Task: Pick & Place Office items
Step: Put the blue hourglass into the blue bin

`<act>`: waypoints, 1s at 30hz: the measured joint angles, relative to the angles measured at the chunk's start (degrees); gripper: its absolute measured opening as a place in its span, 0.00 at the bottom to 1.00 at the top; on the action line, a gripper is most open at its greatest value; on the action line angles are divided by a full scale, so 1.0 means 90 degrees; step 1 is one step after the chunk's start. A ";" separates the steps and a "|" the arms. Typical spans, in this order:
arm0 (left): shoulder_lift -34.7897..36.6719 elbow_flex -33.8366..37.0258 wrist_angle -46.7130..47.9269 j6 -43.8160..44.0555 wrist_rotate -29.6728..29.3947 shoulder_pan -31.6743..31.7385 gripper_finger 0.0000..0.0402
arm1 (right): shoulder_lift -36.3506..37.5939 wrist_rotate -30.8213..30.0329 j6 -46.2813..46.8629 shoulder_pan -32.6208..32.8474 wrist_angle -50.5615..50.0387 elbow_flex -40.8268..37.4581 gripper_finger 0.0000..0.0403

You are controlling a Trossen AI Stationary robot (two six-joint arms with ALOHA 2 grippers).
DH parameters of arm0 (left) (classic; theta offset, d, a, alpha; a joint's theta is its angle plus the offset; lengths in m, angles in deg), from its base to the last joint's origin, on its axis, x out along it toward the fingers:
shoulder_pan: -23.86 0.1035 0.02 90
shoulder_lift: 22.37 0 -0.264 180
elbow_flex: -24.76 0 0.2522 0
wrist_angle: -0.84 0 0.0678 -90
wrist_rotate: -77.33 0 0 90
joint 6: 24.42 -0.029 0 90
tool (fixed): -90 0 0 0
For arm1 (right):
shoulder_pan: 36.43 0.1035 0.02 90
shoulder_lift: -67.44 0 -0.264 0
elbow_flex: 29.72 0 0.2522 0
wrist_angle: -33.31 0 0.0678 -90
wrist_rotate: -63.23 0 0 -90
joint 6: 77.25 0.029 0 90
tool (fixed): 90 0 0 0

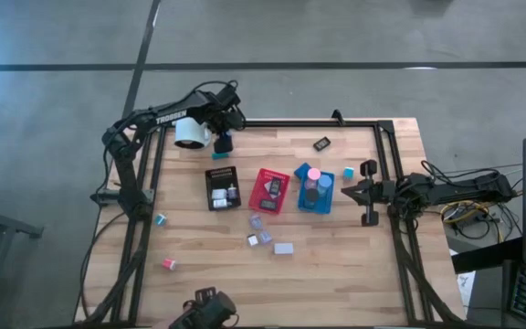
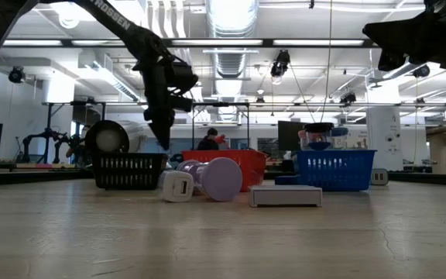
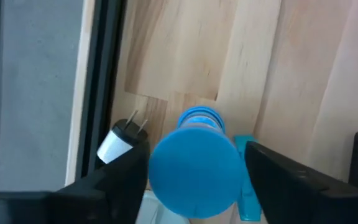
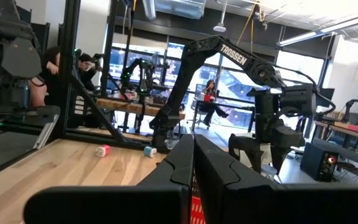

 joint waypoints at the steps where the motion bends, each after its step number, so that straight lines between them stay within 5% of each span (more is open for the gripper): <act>1: -0.0001 0.0030 -0.0005 -0.0040 -0.0021 0.0000 0.61 | 0.0000 0.0000 0.0000 0.0000 0.0000 0.0000 0.02; 4: 0.0002 0.0111 -0.0048 -0.0236 -0.0036 0.0000 0.50 | 0.0000 0.0001 0.0000 0.0001 0.0000 0.0000 0.02; 14: 0.0399 -0.0077 0.0005 -0.0148 -0.0251 -0.0247 0.50 | -0.0002 0.0002 -0.0119 0.0000 -0.0014 0.0000 0.02; 24: 0.2976 -0.0032 -0.0373 0.0974 0.0306 -0.1025 0.50 | -0.0007 0.0002 -0.0098 0.0000 -0.0251 -0.0002 0.02; 30: 0.4610 0.0683 -0.1109 0.2156 0.0367 -0.1521 0.50 | -0.0012 0.0005 0.0054 0.0000 -0.0287 -0.0002 0.02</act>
